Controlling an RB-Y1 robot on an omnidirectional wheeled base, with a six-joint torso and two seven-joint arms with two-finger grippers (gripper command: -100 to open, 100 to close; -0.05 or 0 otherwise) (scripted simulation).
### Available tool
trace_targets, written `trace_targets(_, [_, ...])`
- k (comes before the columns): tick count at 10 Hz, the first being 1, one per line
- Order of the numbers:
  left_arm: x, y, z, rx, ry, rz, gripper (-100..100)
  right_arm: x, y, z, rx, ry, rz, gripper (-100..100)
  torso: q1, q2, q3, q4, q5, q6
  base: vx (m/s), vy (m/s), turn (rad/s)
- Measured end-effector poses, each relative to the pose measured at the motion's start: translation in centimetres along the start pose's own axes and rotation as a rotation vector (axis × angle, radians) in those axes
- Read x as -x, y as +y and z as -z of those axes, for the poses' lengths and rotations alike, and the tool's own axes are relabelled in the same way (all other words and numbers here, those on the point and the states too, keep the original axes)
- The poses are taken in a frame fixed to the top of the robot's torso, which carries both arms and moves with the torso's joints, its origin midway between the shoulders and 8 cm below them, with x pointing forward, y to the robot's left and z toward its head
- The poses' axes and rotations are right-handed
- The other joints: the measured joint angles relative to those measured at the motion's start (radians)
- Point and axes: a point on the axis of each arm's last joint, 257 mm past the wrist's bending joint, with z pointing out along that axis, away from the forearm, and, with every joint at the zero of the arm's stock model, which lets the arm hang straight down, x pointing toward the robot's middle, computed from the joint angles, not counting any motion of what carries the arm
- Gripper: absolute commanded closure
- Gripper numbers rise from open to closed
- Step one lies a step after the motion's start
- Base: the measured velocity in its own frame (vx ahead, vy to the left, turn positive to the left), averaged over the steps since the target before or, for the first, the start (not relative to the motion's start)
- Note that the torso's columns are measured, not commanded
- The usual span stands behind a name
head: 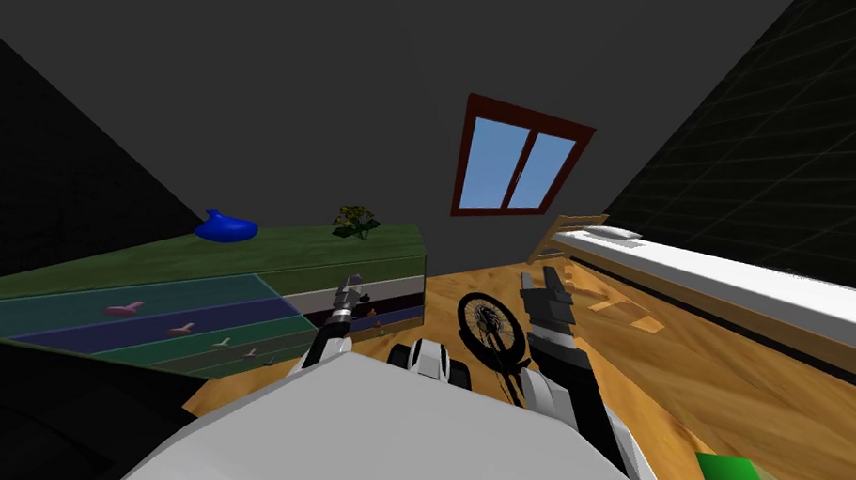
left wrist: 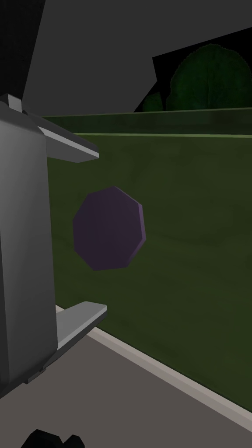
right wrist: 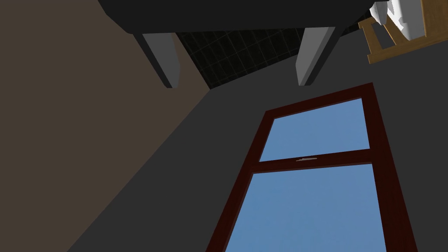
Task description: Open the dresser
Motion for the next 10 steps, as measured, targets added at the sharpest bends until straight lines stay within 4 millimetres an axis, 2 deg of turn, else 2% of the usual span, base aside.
trace_targets(10, [-0.1,-0.5,-2.4,0.098,-0.004,0.020,-100,0.0,0.0,0.0,0.000,0.000,0.000,0,0.000,-0.001,0.000,0.000,0.000,0.000,-0.009,-0.035,0.025])
